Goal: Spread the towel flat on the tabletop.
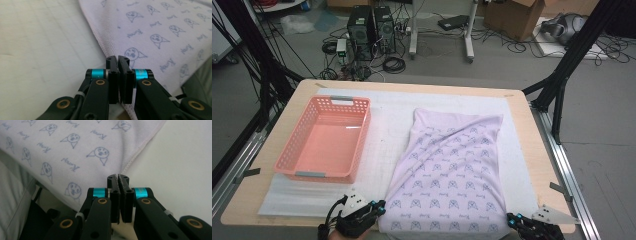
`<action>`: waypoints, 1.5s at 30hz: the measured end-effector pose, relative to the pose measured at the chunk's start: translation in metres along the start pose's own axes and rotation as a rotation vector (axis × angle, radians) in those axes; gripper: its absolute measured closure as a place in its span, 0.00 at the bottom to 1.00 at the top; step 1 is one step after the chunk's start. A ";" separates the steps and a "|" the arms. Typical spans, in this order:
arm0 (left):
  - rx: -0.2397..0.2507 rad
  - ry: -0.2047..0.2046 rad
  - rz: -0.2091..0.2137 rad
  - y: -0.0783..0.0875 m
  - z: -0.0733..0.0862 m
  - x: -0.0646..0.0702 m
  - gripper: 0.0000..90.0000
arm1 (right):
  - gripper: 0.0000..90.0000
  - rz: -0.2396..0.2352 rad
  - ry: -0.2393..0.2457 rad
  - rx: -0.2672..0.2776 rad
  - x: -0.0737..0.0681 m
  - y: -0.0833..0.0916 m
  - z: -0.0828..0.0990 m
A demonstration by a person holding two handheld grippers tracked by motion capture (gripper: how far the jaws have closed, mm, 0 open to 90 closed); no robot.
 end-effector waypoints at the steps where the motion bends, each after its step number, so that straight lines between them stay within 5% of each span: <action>1: 0.006 -0.003 0.021 -0.002 -0.001 0.005 0.96 | 0.98 0.008 0.000 -0.005 0.001 0.004 0.004; 4: 0.020 -0.009 0.045 -0.009 -0.006 0.014 0.87 | 0.98 0.050 0.014 -0.020 0.006 0.017 0.014; 8: 0.048 0.013 0.031 -0.016 -0.018 0.009 0.65 | 0.97 0.075 -0.012 -0.016 0.010 0.031 0.020; 13: 0.062 0.048 -0.001 -0.033 -0.038 -0.011 0.62 | 0.85 0.075 -0.038 0.044 0.012 0.029 0.007; 18: -0.034 0.047 -0.001 -0.061 -0.048 -0.020 0.64 | 0.82 0.103 -0.051 0.058 0.020 0.014 -0.008; 20: -0.052 0.011 -0.028 -0.067 -0.049 -0.018 0.68 | 0.82 0.106 -0.064 0.059 0.023 0.008 -0.012; 21: -0.061 -0.011 -0.060 -0.067 -0.049 -0.019 0.77 | 0.82 0.112 -0.072 0.056 0.024 0.005 -0.013; 23: -0.068 0.015 -0.036 -0.065 -0.047 -0.022 0.97 | 0.81 0.115 -0.079 0.065 0.026 -0.001 -0.017; 35: -0.029 0.014 -0.049 -0.008 -0.010 -0.021 0.98 | 0.67 0.115 -0.119 0.048 0.027 -0.029 -0.031; 38: -0.014 0.021 -0.034 -0.008 -0.010 -0.017 0.96 | 0.82 0.099 -0.094 0.041 0.020 -0.035 -0.034; 40: -0.008 0.037 -0.027 -0.012 -0.010 -0.017 0.84 | 0.95 0.085 -0.051 0.026 0.015 -0.035 -0.033; 45: 0.045 0.067 -0.010 -0.015 -0.017 -0.017 0.63 | 0.97 0.111 -0.030 0.002 0.016 -0.025 -0.026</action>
Point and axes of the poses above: each handheld gripper's, and its own axes: y roughly backward along the jaws, z roughly out of its underside, x roughly to its right, the point moved 7 cm from there along -y, roughly forward along the jaws, and after that the axes turned 1 degree about -y, right-handed, at the moved point
